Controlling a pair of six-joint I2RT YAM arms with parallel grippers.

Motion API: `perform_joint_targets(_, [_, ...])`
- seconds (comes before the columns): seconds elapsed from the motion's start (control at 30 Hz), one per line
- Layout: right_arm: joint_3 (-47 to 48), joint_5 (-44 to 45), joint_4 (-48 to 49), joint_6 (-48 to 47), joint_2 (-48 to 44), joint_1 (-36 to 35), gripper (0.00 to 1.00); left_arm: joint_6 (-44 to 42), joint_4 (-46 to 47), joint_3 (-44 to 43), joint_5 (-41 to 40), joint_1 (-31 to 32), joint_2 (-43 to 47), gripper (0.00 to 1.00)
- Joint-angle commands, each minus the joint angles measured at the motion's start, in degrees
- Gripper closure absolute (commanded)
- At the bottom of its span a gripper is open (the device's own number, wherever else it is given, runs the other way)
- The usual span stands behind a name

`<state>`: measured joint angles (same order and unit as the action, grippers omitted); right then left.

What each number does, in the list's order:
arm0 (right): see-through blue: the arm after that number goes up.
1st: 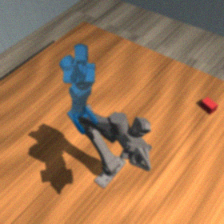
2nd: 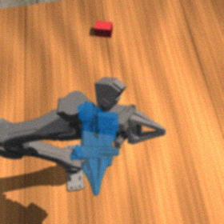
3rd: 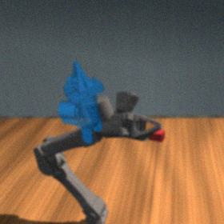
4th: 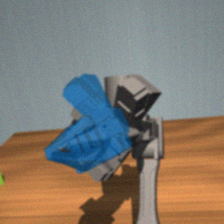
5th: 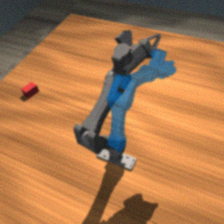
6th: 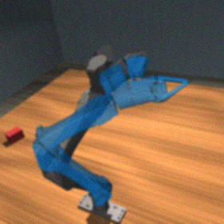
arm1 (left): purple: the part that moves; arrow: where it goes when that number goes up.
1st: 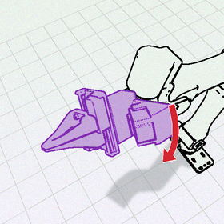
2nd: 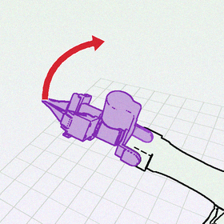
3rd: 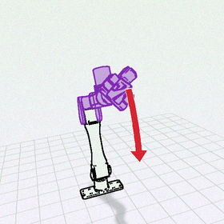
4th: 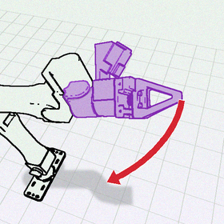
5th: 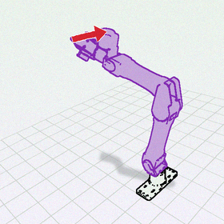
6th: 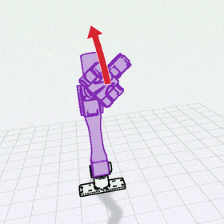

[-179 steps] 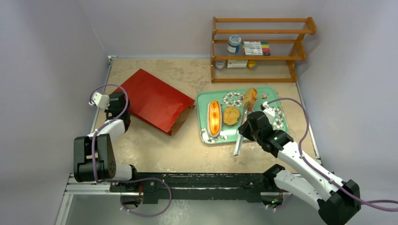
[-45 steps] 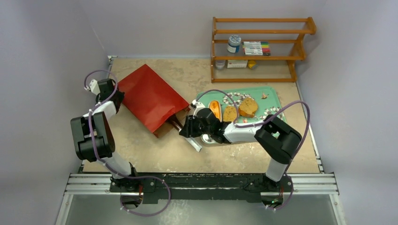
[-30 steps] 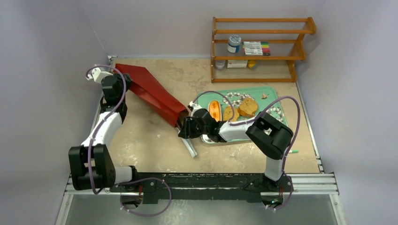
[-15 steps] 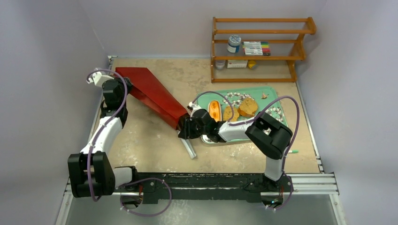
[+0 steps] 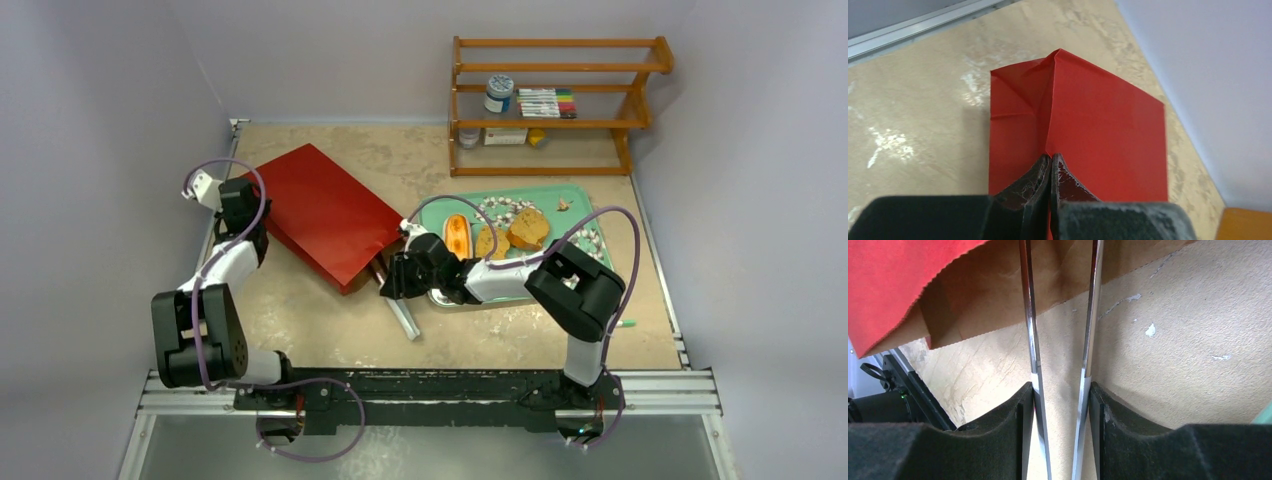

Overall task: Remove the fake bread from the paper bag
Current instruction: Adjust the paper bag at the center of the board.

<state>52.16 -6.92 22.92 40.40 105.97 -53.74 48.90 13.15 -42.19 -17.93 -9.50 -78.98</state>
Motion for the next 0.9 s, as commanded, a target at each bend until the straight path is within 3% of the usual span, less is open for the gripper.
perform_joint_targets(0.0, [2.42, 0.93, -0.54, -1.86, -2.98, -0.40, 0.56, 0.87, 0.45, -1.72, -1.74, -0.97, -1.88, 1.00])
perform_joint_targets(0.37, [7.66, 0.41, -3.23, -4.18, -1.66, -0.40, 0.55, 9.52, -0.71, -6.00, 2.16, -3.13, -6.66, 1.00])
perform_joint_targets(0.87, [6.48, -0.41, -1.81, -2.95, -2.52, -0.38, 0.55, 18.48, 3.32, -8.77, 7.54, -3.21, -7.62, 1.00])
